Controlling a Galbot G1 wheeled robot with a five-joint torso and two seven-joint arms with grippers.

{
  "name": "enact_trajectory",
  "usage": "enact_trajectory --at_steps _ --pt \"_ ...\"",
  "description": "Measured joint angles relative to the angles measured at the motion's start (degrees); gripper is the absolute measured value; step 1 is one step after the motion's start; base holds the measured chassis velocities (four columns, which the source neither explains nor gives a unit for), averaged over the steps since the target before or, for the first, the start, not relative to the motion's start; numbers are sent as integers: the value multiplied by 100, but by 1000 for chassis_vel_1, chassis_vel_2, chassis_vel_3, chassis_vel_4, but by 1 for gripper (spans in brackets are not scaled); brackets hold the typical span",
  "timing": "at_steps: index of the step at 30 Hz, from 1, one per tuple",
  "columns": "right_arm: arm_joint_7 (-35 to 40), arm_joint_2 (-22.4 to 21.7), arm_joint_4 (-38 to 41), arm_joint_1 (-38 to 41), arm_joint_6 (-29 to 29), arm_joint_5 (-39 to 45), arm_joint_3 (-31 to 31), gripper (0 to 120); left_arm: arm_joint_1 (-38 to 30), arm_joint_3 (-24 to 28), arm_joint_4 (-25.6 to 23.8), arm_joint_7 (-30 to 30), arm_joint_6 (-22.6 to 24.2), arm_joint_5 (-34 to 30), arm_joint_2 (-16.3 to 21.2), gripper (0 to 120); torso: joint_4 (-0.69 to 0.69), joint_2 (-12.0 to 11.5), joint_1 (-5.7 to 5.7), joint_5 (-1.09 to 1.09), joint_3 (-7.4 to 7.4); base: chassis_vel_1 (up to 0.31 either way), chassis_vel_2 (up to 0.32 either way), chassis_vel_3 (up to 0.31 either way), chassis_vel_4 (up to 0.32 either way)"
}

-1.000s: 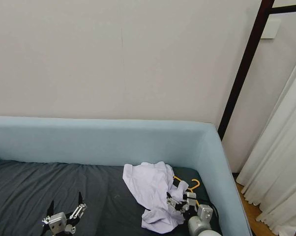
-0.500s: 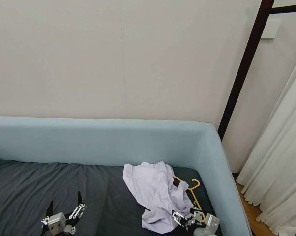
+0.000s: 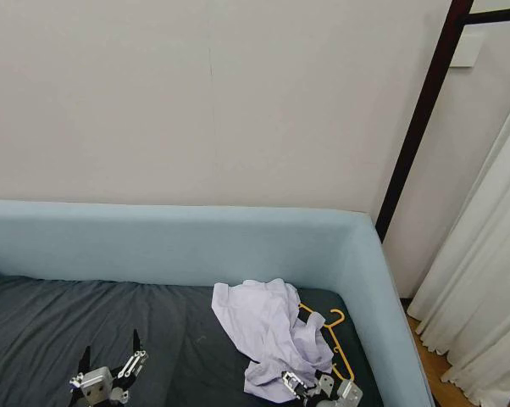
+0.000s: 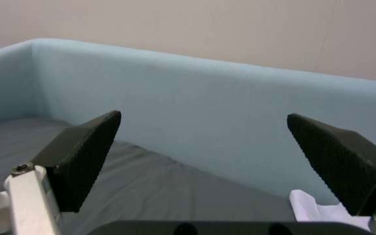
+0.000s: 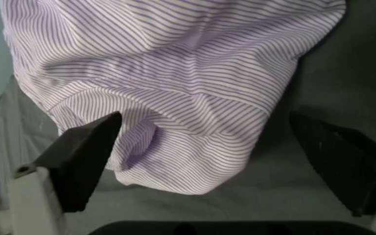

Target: Pick up the clothes from the sofa and hang them on the clothes hanger.

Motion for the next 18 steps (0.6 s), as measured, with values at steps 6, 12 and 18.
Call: enact_trajectory --at_steps 6,12,18 --pt "-83 -10 64 -59 46 -168 -33 70 -24 19 29 -3 -8 -3 -5 100 0 0 0 0 0 0 0 0 0" --pt "-119 -52 133 -145 106 -402 -63 47 -49 38 52 -4 -10 -3 -11 100 0 0 0 1 0 0 0 0 0" --pt "-120 -133 331 -263 271 -653 -108 24 -54 44 52 -5 -11 -3 -12 100 0 0 0 1 0 0 0 0 0"
